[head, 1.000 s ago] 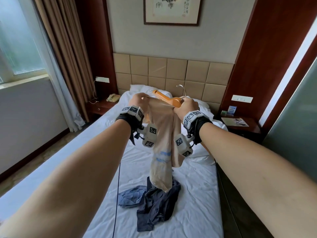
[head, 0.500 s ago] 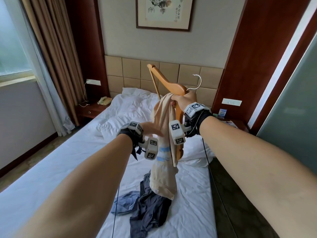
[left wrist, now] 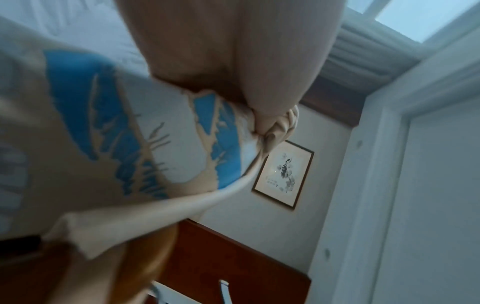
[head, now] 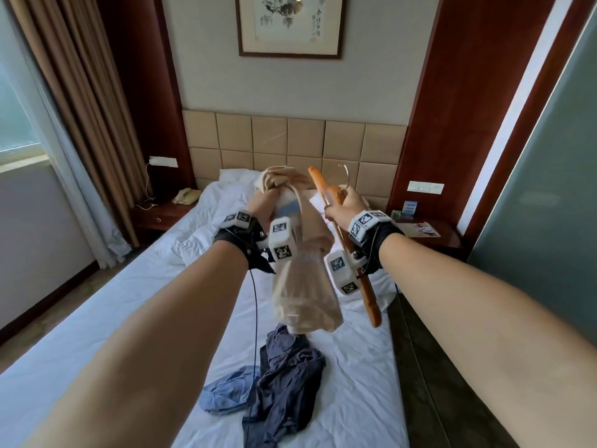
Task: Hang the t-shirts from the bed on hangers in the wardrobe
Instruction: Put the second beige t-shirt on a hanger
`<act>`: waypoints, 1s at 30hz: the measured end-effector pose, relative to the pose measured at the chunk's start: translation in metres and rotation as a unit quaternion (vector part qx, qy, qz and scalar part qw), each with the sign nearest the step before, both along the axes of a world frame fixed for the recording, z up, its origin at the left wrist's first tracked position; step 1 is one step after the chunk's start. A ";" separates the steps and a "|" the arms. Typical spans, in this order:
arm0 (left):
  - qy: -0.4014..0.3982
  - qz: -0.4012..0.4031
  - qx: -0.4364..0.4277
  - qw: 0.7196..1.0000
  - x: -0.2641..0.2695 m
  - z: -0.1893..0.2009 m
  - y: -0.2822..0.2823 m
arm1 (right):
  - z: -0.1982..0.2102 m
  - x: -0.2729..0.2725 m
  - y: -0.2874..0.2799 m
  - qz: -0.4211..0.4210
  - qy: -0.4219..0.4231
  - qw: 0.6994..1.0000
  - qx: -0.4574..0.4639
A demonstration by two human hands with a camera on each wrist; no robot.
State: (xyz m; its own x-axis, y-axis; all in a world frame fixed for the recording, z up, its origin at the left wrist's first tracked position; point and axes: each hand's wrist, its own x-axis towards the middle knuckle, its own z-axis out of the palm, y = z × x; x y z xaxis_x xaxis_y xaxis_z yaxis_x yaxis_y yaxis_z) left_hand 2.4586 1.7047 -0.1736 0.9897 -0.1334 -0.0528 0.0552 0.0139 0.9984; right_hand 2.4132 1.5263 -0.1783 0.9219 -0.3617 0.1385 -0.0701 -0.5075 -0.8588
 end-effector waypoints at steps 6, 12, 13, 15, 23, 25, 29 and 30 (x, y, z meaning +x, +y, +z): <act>-0.003 0.055 -0.059 0.997 0.001 0.020 0.009 | -0.022 0.012 -0.002 0.108 0.105 0.986 0.063; 0.011 0.091 -0.096 0.991 0.014 0.016 0.015 | -0.008 -0.007 0.008 0.199 0.132 0.964 0.116; 0.001 0.081 -0.100 0.992 0.010 0.018 0.014 | -0.008 -0.005 0.010 0.202 0.123 0.965 0.110; 0.012 0.049 -0.107 0.993 0.001 0.020 0.009 | -0.007 -0.003 0.014 0.201 0.105 0.967 0.115; 0.041 -0.058 -0.129 0.989 -0.028 0.039 -0.008 | -0.013 0.010 0.030 0.181 0.046 0.967 0.172; 0.008 -0.024 -0.107 0.994 -0.033 0.045 -0.010 | -0.023 0.033 0.025 0.144 0.002 0.971 0.193; 0.003 -0.003 -0.088 0.996 -0.029 0.041 -0.003 | 0.008 0.006 0.034 0.071 -0.046 0.962 0.259; 0.003 -0.010 -0.056 0.998 -0.027 0.036 -0.001 | 0.011 0.006 0.033 0.047 -0.060 0.965 0.251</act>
State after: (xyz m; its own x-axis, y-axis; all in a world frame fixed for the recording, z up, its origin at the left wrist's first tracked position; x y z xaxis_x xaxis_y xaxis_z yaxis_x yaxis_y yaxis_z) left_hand 2.4311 1.7034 -0.1376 0.9865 -0.1583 -0.0417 0.0619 0.1243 0.9903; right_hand 2.4187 1.5590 -0.1670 0.9422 -0.3263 0.0765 0.0723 -0.0251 -0.9971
